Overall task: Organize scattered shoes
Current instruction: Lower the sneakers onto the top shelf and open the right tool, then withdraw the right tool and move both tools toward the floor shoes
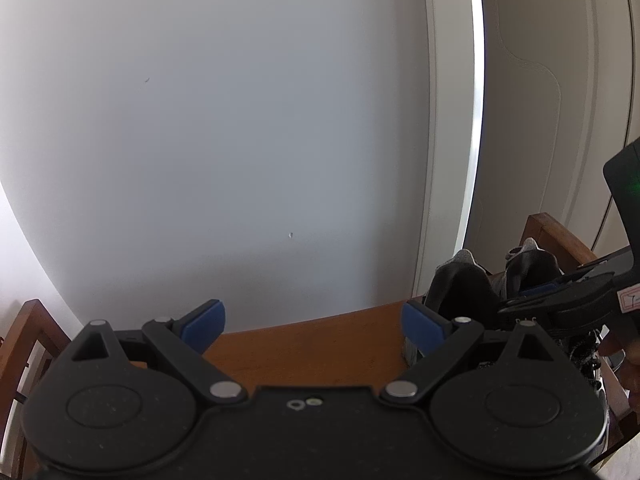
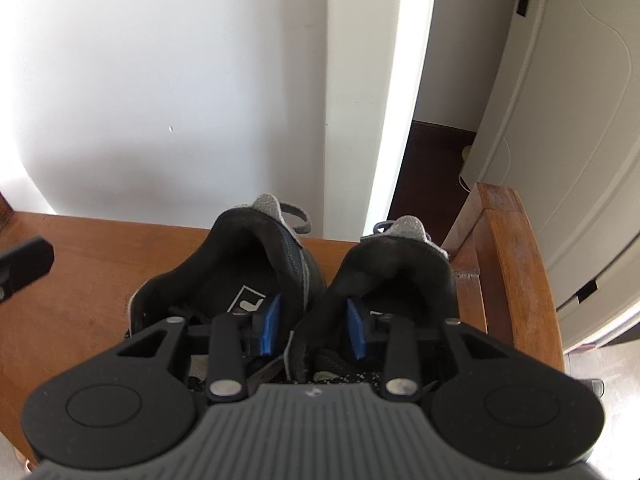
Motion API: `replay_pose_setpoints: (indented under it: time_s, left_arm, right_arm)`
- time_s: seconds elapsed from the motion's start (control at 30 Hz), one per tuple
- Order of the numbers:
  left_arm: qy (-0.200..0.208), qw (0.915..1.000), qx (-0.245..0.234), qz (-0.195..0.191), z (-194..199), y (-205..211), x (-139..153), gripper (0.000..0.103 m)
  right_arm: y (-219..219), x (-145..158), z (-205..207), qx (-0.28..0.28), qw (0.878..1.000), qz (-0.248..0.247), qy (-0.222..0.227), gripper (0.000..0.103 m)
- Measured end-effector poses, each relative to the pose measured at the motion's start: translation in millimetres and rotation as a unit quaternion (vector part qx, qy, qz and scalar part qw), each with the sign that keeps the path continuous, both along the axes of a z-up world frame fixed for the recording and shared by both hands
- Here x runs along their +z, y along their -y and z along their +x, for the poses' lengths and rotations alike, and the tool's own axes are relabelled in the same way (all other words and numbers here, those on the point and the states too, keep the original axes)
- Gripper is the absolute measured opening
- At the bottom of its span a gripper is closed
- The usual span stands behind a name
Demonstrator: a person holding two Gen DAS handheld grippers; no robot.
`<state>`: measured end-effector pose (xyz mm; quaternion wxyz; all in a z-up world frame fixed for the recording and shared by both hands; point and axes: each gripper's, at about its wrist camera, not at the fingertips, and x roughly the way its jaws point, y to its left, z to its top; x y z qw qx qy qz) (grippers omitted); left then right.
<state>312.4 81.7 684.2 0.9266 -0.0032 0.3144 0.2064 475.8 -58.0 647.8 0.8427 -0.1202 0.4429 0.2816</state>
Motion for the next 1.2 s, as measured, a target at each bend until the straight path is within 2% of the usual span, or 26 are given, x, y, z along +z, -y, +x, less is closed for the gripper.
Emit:
replay_pose_setpoints:
  time_s: [0.17, 0.27, 0.5, 0.6, 0.67, 0.73, 0.93, 1.03, 1.1, 1.2]
  left_arm:
    - [-0.003, 0.9999, 0.002, 0.010, -7.9, 1.5, 4.9, 0.095]
    - [-0.002, 0.9999, 0.005, 0.009, 16.5, 13.1, -12.3, 0.095]
    - [-0.001, 1.0000, 0.001, 0.008, 7.2, 11.3, -16.1, 0.095]
    - [-0.001, 1.0000, 0.002, 0.003, -8.0, 5.3, -15.6, 0.095]
    - [0.000, 1.0000, 0.005, 0.005, -19.9, 0.2, -15.2, 0.095]
    - [0.000, 0.9999, 0.011, 0.002, -30.8, -7.1, -14.7, 0.095]
    - [0.007, 0.9997, 0.024, 0.000, -69.2, -33.9, -4.3, 0.095]
    - [0.009, 0.9996, 0.025, 0.002, -87.5, -42.0, -1.3, 0.095]
    - [0.009, 0.9996, 0.025, 0.004, -103.2, -47.9, 0.2, 0.095]
    - [0.003, 0.9995, 0.031, 0.003, -128.0, -60.0, -5.2, 0.096]
  right_arm:
    - [7.1, 9.4, -14.7, -0.022, 1.000, 0.021, 0.002, 0.040]
    - [14.0, 18.7, -27.1, -0.029, 0.999, 0.033, 0.006, 0.040]
    - [27.2, 38.1, -60.5, -0.053, 0.997, 0.061, 0.010, 0.040]
    - [25.6, 39.5, -63.7, -0.059, 0.996, 0.064, 0.016, 0.041]
    - [24.4, 42.9, -63.0, -0.057, 0.995, 0.079, 0.007, 0.038]
    - [15.9, 36.8, -62.5, -0.060, 0.995, 0.077, 0.002, 0.038]
    - [-7.9, 23.1, -92.7, -0.054, 0.995, 0.087, -0.017, 0.041]
    - [-16.1, 14.8, -108.7, -0.057, 0.995, 0.073, -0.021, 0.040]
    - [-16.4, 11.3, -118.5, -0.077, 0.995, 0.060, -0.022, 0.041]
    - [-10.4, 15.6, -139.4, -0.095, 0.992, 0.083, -0.025, 0.041]
